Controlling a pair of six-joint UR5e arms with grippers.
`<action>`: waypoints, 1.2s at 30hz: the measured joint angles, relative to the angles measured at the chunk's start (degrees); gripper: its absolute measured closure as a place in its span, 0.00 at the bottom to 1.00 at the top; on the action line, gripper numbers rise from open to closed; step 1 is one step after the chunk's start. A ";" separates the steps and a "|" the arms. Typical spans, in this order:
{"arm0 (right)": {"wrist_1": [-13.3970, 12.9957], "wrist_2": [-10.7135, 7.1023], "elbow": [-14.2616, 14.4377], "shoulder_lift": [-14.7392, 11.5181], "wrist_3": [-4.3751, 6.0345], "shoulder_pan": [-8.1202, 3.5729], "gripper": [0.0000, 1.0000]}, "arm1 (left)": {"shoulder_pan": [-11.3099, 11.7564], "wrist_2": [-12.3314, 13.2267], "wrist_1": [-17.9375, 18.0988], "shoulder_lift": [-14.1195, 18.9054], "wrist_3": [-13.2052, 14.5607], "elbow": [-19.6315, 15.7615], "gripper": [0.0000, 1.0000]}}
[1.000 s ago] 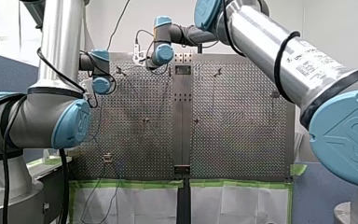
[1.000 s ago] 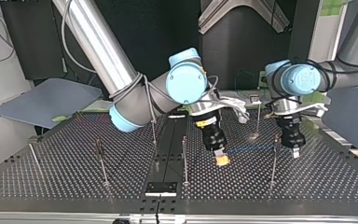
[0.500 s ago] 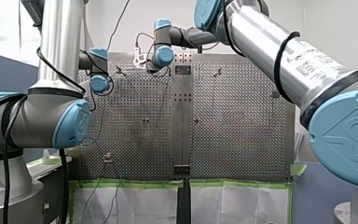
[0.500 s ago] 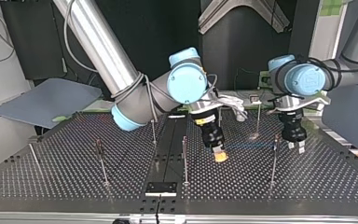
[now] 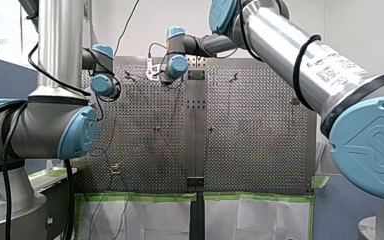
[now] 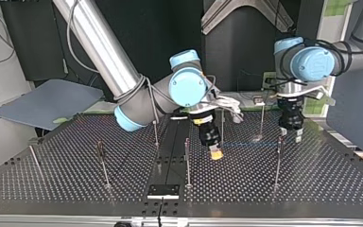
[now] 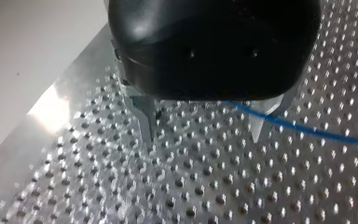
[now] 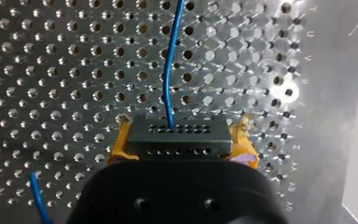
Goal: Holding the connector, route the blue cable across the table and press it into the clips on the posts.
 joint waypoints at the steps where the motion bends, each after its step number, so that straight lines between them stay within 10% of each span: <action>1: 0.01 -0.01 0.04 0.00 0.01 -0.03 1.00 | -0.08 0.20 -0.18 0.44 -0.06 -0.22 0.00; 26: 0.18 1.17 3.48 0.18 0.80 -1.72 1.00 | -3.04 4.29 -0.55 11.95 1.30 -4.84 0.00; 36: 0.19 1.21 5.19 0.18 2.14 -3.33 1.00 | -5.69 7.58 0.54 10.09 5.92 -3.93 0.00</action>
